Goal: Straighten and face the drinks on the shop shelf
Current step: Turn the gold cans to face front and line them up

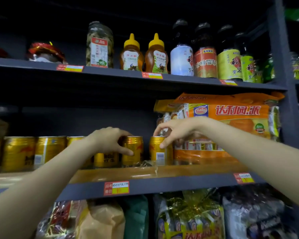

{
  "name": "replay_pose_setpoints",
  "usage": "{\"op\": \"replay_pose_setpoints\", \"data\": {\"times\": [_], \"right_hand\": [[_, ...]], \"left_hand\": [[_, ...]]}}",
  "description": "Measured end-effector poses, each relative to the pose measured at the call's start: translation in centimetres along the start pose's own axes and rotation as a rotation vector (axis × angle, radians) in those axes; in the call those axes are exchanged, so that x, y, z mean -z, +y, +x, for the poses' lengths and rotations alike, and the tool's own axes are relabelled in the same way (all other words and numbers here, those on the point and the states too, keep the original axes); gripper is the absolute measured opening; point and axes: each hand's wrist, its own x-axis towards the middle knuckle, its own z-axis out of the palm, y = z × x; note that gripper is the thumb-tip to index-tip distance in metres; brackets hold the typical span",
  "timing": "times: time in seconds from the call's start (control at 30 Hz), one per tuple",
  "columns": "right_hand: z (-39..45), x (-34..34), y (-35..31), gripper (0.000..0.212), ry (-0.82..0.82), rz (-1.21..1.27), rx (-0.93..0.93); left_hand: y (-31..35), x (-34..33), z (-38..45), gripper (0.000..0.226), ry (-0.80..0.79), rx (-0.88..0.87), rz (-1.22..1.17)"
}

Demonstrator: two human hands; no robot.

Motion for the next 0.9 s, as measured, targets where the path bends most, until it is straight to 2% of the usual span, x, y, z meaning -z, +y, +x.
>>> {"op": "replay_pose_setpoints", "data": {"times": [0.07,0.17,0.27,0.33,0.4,0.43,0.53,0.6,0.63,0.67,0.73,0.8,0.9], "right_hand": [[-0.1,-1.7,1.0,0.05,0.086,0.098,0.015],[0.0,-4.4,2.3,0.047,0.361,0.239,0.084],[-0.1,-5.5,2.4,0.046,0.632,0.428,0.172],[-0.7,-5.1,1.3,0.049,0.729,0.699,0.263],[-1.8,-4.6,-0.4,0.057,0.632,1.02,0.376],[-2.4,-4.6,-1.4,0.059,0.551,1.115,0.417],[-3.6,-5.9,-4.2,0.065,0.413,1.199,0.487],[-4.2,-7.1,-5.4,0.071,0.396,1.198,0.475],[-4.7,-7.6,-5.9,0.069,0.401,1.155,0.451],[-5.1,-8.0,-6.3,0.066,0.404,1.114,0.414],[-5.9,-8.9,-7.0,0.052,0.382,1.138,0.308],[-6.3,-9.9,-7.9,0.044,0.341,1.252,0.235],[-6.3,-11.6,-9.4,0.048,0.334,1.426,0.165]], "left_hand": [[-0.1,-1.0,-1.0,0.066,0.158,-0.019,0.059],[-0.9,-1.9,-2.6,0.051,0.357,-0.021,0.022],[-1.7,-1.9,-4.5,0.037,0.545,-0.056,-0.233],[-1.4,-1.6,-5.9,0.03,0.592,-0.087,-0.436],[-0.4,-1.1,-7.0,0.027,0.558,-0.113,-0.695],[0.4,-0.8,-7.4,0.03,0.48,-0.115,-0.882],[2.3,-0.5,-8.7,0.044,0.146,-0.097,-1.538],[2.0,-0.6,-9.5,0.041,0.147,-0.089,-1.741],[1.5,-0.5,-9.8,0.043,0.219,-0.104,-1.719],[0.7,-0.3,-10.1,0.047,0.323,-0.137,-1.593],[-0.9,0.4,-11.0,0.055,0.482,-0.247,-1.234],[-1.7,1.1,-12.0,0.063,0.503,-0.361,-1.049],[-2.0,1.5,-13.6,0.07,0.473,-0.411,-1.023]]}}
